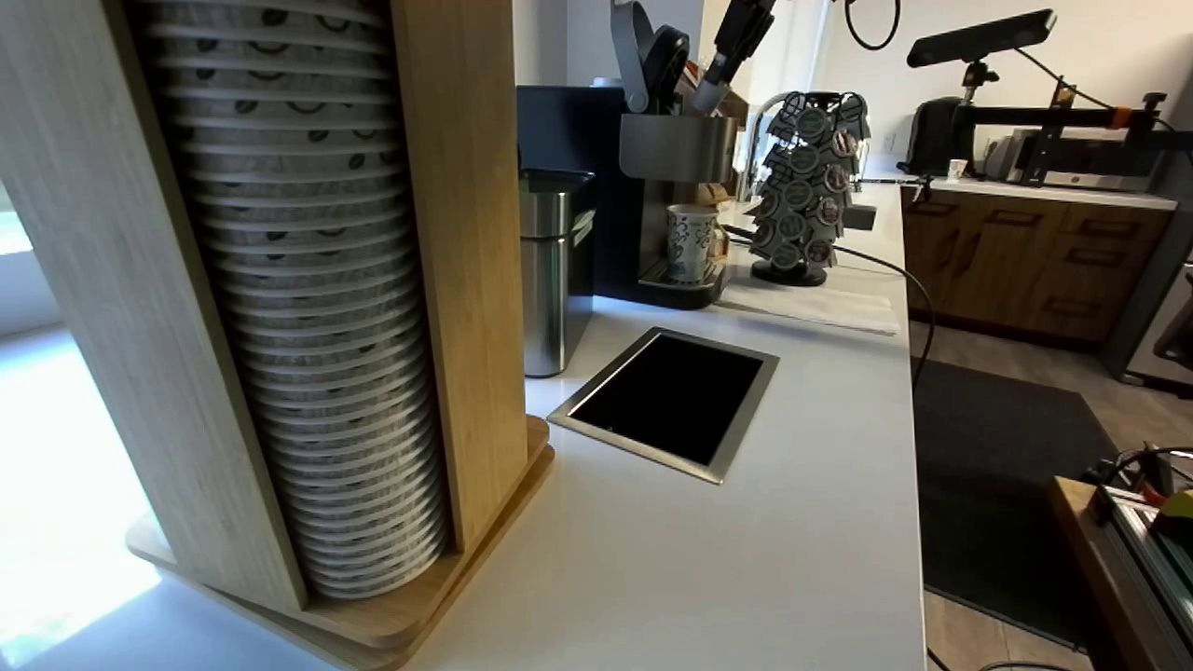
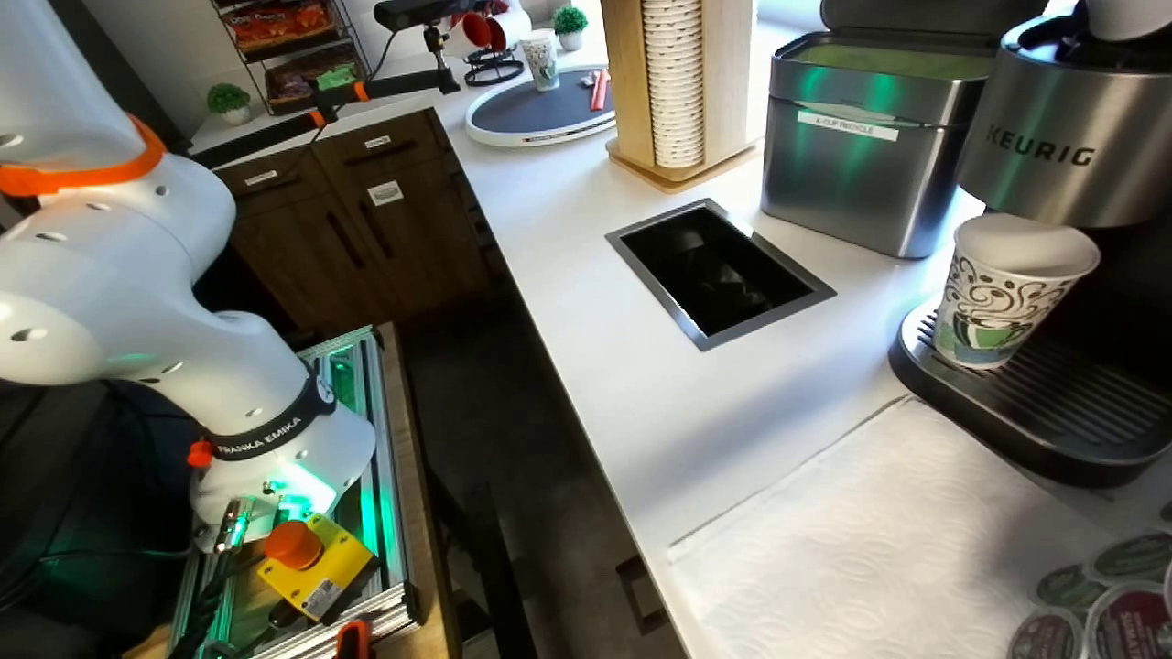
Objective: Remove one coffee pod from the stand on the right and place it in the coffeemaker chamber.
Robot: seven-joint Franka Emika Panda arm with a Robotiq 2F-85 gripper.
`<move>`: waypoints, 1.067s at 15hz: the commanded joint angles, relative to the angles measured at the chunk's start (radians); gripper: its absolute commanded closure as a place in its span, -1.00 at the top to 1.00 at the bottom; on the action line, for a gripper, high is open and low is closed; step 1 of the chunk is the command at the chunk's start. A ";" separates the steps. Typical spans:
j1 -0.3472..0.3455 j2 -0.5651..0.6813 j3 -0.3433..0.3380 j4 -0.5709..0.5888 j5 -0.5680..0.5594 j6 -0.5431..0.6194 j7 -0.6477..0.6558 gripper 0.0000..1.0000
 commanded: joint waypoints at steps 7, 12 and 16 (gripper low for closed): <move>-0.024 0.034 0.018 0.036 0.010 -0.043 -0.010 -0.43; -0.025 0.042 0.019 0.036 0.003 -0.049 -0.008 -0.43; -0.025 0.044 0.020 0.039 -0.001 -0.052 -0.006 -0.43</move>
